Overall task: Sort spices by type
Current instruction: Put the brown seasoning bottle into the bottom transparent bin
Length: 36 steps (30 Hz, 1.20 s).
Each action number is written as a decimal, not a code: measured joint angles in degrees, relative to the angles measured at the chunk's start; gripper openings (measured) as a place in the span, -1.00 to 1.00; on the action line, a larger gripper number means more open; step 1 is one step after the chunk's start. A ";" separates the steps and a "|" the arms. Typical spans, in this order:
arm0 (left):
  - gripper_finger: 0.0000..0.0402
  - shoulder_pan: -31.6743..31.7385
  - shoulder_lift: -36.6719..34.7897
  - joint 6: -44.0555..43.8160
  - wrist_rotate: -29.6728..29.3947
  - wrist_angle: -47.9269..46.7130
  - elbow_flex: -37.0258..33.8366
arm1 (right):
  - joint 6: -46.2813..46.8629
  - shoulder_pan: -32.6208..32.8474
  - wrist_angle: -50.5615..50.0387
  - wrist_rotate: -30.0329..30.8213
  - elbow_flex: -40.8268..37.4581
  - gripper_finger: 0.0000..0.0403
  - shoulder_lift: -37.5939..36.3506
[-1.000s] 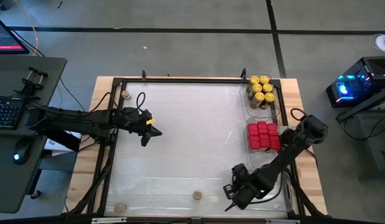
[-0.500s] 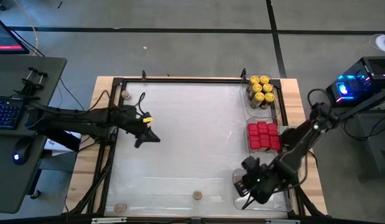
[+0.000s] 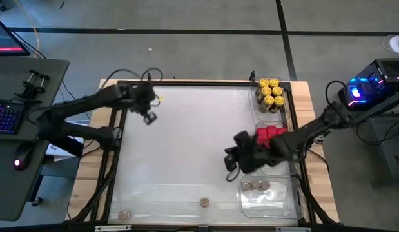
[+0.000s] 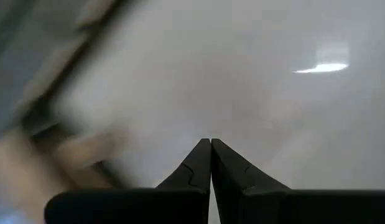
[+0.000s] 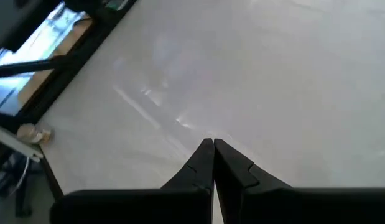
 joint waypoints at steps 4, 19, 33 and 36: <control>-1.00 10.44 5.67 -7.55 -13.07 2.46 0.00 | -10.37 -3.18 6.36 -1.33 0.00 -1.00 0.27; -1.00 18.40 1.83 -38.83 -20.55 18.82 -14.16 | -16.08 -4.00 9.05 1.66 0.00 -1.00 0.30; -1.00 18.88 0.89 -41.96 -25.57 32.63 -25.91 | -16.08 -4.02 9.73 2.60 0.00 -1.00 0.30; -1.00 18.90 1.29 -37.81 -24.94 35.46 -27.29 | -16.08 -4.02 10.29 2.62 0.00 -1.00 0.30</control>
